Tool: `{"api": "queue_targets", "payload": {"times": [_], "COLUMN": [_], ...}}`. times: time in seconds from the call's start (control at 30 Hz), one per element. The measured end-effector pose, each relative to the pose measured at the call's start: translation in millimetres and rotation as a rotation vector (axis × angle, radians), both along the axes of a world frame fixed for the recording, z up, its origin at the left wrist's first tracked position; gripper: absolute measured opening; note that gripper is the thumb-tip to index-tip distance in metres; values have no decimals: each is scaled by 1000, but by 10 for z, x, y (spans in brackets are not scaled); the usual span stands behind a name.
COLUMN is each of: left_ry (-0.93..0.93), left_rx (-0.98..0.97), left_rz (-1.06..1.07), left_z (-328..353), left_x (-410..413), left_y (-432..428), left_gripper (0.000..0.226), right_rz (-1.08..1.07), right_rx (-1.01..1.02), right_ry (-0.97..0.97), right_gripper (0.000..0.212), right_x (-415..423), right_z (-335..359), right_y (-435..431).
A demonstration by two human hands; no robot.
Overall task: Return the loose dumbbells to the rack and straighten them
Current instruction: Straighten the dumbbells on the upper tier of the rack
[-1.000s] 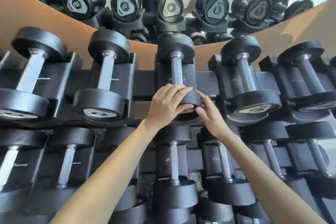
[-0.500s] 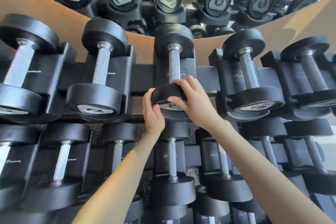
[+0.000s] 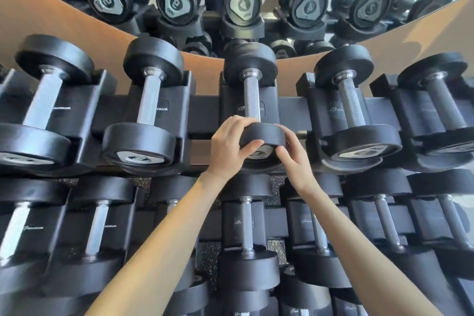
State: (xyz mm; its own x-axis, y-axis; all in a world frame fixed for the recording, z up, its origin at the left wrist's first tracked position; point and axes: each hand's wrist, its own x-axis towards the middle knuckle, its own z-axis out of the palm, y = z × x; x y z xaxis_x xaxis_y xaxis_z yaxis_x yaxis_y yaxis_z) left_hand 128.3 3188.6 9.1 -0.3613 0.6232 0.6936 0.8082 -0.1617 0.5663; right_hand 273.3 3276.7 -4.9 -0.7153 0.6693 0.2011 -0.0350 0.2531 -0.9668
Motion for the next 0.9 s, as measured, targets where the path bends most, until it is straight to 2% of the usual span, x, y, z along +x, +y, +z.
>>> {"api": "queue_targets", "payload": {"times": [0.13, 0.33, 0.43, 0.47, 0.57, 0.7, 0.8, 0.9], "left_ry": [-68, -318, -381, -384, -347, -222, -1, 221], "left_rx": [121, 230, 207, 178, 11, -159, -205, -147], "left_rz": [119, 297, 323, 303, 169, -30, -90, 22], "left_z": [-146, -427, -477, -474, -368, -105, 182, 278], "left_x": [-74, 12, 28, 22, 13, 14, 94, 154], "left_y": [-50, -58, -44, -60, -180, -277, -111, 42], "left_gripper": [69, 63, 53, 51, 42, 44, 46, 41], "right_rz": [-15, -98, -129, -111, -7, -9, -27, -9], "right_rx": [238, 921, 1043, 961, 432, -15, -117, -108], "right_ry": [-145, -417, -439, -414, -210, -15, 0, 15], "right_gripper": [37, 68, 64, 61, 51, 44, 37, 30], "right_x": [-107, -295, -358, -362, -252, 26, 91, 72], "right_z": [224, 533, 592, 575, 448, 154, 38, 44], "right_y": [-27, -94, -158, -172, -146, -76, -57, -72]}}
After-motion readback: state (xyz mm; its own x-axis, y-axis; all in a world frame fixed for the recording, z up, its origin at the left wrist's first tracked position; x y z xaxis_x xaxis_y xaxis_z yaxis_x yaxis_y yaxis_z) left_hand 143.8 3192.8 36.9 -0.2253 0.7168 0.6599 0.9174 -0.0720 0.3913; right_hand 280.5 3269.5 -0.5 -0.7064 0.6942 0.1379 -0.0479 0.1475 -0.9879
